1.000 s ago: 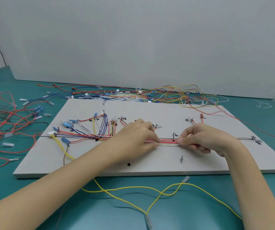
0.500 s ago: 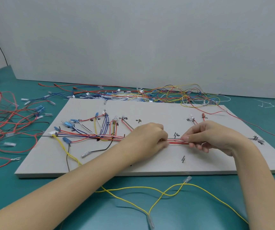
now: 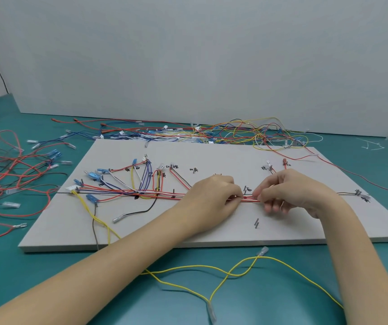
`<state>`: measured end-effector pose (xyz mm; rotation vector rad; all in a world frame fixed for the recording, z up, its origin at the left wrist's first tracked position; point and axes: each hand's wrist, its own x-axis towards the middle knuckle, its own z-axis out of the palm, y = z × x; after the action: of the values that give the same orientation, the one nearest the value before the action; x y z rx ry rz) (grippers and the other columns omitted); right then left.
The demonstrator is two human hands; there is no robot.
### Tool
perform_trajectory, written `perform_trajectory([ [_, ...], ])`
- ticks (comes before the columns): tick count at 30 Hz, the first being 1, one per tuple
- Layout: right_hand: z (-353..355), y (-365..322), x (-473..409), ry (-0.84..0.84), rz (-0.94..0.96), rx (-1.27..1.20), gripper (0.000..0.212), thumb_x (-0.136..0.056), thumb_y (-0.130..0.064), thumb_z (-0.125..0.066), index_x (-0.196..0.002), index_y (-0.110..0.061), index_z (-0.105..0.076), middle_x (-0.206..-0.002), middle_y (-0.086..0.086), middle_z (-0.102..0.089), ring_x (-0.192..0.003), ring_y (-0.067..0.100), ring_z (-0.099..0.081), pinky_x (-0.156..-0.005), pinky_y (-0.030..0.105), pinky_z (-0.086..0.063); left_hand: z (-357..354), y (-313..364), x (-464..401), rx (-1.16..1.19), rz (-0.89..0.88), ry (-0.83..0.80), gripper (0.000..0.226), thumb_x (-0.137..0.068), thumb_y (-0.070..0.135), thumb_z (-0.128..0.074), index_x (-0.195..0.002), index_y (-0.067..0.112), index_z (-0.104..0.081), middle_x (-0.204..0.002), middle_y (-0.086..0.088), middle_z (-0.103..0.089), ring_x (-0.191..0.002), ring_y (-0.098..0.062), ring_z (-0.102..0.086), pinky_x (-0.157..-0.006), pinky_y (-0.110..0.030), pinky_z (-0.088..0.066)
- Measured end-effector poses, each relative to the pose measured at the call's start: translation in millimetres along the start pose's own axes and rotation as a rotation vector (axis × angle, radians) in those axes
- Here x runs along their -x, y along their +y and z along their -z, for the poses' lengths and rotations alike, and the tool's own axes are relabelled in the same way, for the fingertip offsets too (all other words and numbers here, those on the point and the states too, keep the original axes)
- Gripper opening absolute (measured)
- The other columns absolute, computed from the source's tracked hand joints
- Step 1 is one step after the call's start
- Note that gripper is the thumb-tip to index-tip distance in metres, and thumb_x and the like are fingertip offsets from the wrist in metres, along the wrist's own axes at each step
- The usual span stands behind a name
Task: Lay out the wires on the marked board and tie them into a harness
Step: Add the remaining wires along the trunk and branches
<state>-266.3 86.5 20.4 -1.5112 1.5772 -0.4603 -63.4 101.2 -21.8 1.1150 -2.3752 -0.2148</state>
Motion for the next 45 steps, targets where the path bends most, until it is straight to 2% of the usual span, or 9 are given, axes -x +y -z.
perform_trajectory([
  [8,-8.1,-2.9,-4.5,0.111,0.028,0.033,0.009,-0.079,0.001,-0.062,-0.075,-0.005,-0.068,-0.049,0.006,-0.059,-0.035,0.011,-0.043,-0.035,0.020,-0.035,-3.3,-5.7,-10.3,0.101,0.027,-0.017,0.015,-0.092,0.014,-0.061,-0.105,0.012,-0.070,-0.094,-0.004,-0.063,-0.089,-0.020,-0.055,-0.080,-0.032,-0.043],
  [12,-9.3,-3.6,-6.1,0.138,0.000,0.039,0.010,-0.078,0.000,-0.061,-0.075,-0.007,-0.067,-0.049,0.006,-0.060,-0.034,0.011,-0.042,-0.035,0.019,-0.035,-4.3,-8.6,-15.8,0.198,0.130,-0.002,0.027,-0.087,0.014,-0.068,-0.114,0.014,-0.066,-0.085,0.004,-0.063,-0.077,-0.013,-0.053,-0.080,-0.032,-0.048],
  [15,-9.7,-3.0,-6.9,0.145,-0.014,0.043,0.009,-0.078,0.000,-0.061,-0.076,-0.007,-0.067,-0.049,0.006,-0.060,-0.035,0.011,-0.043,-0.036,0.020,-0.036,-5.9,-8.8,-16.7,0.224,0.168,0.006,0.033,-0.087,0.016,-0.069,-0.119,0.017,-0.064,-0.090,0.005,-0.061,-0.073,-0.010,-0.052,-0.080,-0.030,-0.047],
  [22,-7.2,0.4,-6.9,0.137,-0.021,0.036,0.001,-0.079,-0.004,-0.066,-0.080,-0.004,-0.067,-0.051,0.006,-0.063,-0.037,0.010,-0.050,-0.036,0.019,-0.038,-8.6,-6.7,-18.6,0.121,0.116,-0.044,0.018,-0.093,0.026,-0.063,-0.104,0.018,-0.075,-0.098,-0.004,-0.058,-0.089,-0.020,-0.056,-0.079,-0.033,-0.044],
  [26,-7.7,1.2,-7.9,0.142,-0.031,0.021,0.002,-0.081,-0.003,-0.067,-0.082,-0.004,-0.067,-0.051,0.007,-0.064,-0.037,0.010,-0.052,-0.036,0.019,-0.038,-12.0,-7.0,-21.0,0.192,0.172,0.009,0.017,-0.089,0.028,-0.068,-0.102,0.018,-0.071,-0.090,0.003,-0.057,-0.077,-0.012,-0.054,-0.076,-0.029,-0.044],
  [30,-7.6,1.7,-9.2,0.177,-0.029,0.005,0.003,-0.081,-0.004,-0.071,-0.080,-0.002,-0.069,-0.051,0.006,-0.064,-0.037,0.009,-0.052,-0.036,0.018,-0.040,-7.7,-7.9,-30.0,0.308,0.247,-0.043,0.020,-0.085,0.023,-0.072,-0.105,0.019,-0.069,-0.083,0.006,-0.060,-0.069,-0.001,-0.050,-0.073,-0.024,-0.043],
  [36,-6.4,4.6,-10.9,0.288,0.093,-0.091,0.009,-0.076,-0.007,-0.080,-0.070,-0.005,-0.073,-0.052,0.002,-0.063,-0.043,0.007,-0.055,-0.042,0.018,-0.046,-12.6,-5.2,-31.4,0.327,0.318,0.010,0.019,-0.084,0.020,-0.074,-0.102,0.016,-0.070,-0.080,0.007,-0.060,-0.073,-0.009,-0.055,-0.077,-0.027,-0.048],
  [41,-7.0,5.2,-12.5,0.263,0.161,-0.222,0.007,-0.085,-0.002,-0.069,-0.083,-0.006,-0.074,-0.062,0.004,-0.067,-0.052,0.006,-0.062,-0.051,0.018,-0.053,-20.0,-1.0,-25.3,0.277,0.342,0.112,0.011,-0.084,0.024,-0.072,-0.093,0.017,-0.071,-0.083,0.005,-0.062,-0.084,-0.016,-0.060,-0.080,-0.035,-0.051],
  [45,-10.8,4.7,-13.6,0.283,0.181,-0.171,0.014,-0.088,0.001,-0.063,-0.086,-0.009,-0.073,-0.067,0.006,-0.066,-0.056,0.009,-0.061,-0.057,0.020,-0.056,-20.5,2.0,-24.1,0.265,0.324,0.112,0.012,-0.087,0.023,-0.069,-0.098,0.018,-0.070,-0.082,0.009,-0.058,-0.087,-0.016,-0.059,-0.084,-0.037,-0.050],
])
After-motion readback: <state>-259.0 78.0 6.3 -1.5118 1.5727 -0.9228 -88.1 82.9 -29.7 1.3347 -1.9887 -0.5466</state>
